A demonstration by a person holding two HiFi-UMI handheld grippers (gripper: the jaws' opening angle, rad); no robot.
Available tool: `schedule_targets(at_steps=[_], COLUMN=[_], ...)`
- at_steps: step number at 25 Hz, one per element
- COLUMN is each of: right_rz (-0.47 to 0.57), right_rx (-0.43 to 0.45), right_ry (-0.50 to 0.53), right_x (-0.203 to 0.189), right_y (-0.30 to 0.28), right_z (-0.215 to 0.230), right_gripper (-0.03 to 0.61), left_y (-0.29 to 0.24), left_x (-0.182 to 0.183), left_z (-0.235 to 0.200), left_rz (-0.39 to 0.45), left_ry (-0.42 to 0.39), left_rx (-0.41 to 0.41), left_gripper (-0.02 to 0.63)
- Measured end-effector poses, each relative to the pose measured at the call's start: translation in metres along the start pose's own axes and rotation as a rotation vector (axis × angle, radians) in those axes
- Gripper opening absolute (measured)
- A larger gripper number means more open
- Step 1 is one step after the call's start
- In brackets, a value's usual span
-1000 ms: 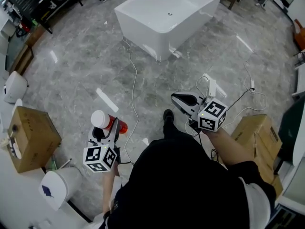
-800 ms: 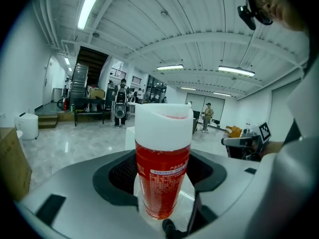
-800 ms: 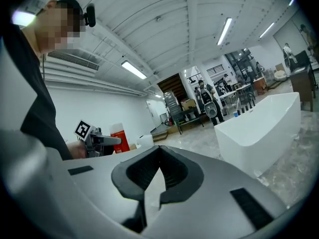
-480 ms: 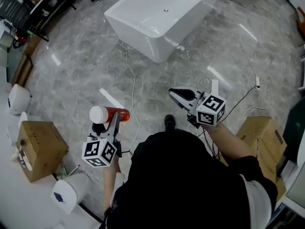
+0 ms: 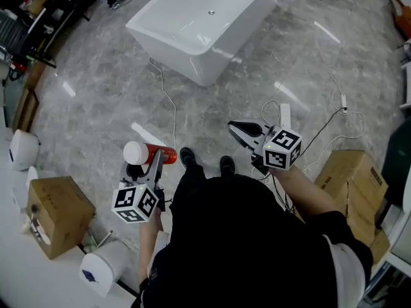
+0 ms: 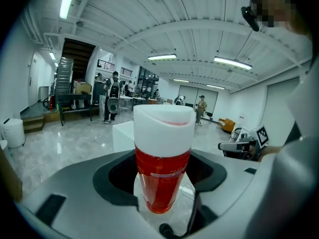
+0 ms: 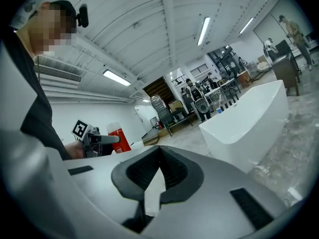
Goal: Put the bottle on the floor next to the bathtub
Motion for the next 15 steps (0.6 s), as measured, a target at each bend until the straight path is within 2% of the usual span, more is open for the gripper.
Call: schedule_targets(at_steps=[6,11,15], right_rz=[-0.029,-0.046,-0.059], right_rx=[-0.032,-0.057,-0.062], right_ry=[-0.02,-0.007,0.002], right_x=[0.004,0.027,0.048], right_y=[-0.021,-0.068,-0.118], right_z=[0.011,0.019,0.03], right_gripper=[0.028,0.028,0.028], left_y=[-0.038,-0.068,-0.092], left_x=[0.013,0.031,0.053], left_z=[-0.015,-0.057,-0.098], left_rz=[-0.007,-0.01,-0.018], left_ry=[-0.027,-0.015,-0.034], left_rx=[-0.055,-0.079,-0.082], left_gripper=[0.296,0.296,0.296])
Point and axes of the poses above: the fingertips, and each gripper's own axes: y backward along the fingers, z to its right, x out of its top, the point moved 10 cm from there along y, backward along the fingers, and after that the axes turned 1 degree about y, right-handed, at the moved point
